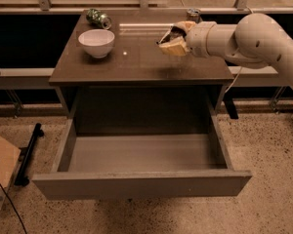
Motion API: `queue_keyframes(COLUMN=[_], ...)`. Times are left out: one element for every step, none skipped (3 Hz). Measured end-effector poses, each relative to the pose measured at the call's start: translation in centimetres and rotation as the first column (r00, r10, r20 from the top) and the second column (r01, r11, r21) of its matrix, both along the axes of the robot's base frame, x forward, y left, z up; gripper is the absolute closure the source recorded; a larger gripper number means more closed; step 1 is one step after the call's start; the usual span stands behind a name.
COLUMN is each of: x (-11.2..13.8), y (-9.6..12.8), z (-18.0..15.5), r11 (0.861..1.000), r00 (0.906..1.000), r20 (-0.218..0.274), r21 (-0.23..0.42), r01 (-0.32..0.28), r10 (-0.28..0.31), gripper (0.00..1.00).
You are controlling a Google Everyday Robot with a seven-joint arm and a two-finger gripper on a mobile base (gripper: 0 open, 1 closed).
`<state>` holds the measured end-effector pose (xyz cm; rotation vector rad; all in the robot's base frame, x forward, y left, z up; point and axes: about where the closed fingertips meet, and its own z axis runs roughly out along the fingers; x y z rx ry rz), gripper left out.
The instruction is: Pick rxbar chocolate from top drawer and place on counter
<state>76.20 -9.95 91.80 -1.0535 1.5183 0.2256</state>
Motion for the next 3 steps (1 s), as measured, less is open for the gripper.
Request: queue_keyframes(x=[0.02, 0.03, 0.03], y=[0.28, 0.50, 0.50], z=[-0.08, -0.15, -0.15], r11=[1.000, 1.000, 1.000], r00=[1.0000, 1.0000, 1.0000], r20=[-0.001, -0.002, -0.002], r21=[0.001, 0.001, 0.001], r01=[-0.004, -0.007, -0.007], r10=[0.004, 0.007, 0.007], gripper=[0.11, 0.00, 0.00])
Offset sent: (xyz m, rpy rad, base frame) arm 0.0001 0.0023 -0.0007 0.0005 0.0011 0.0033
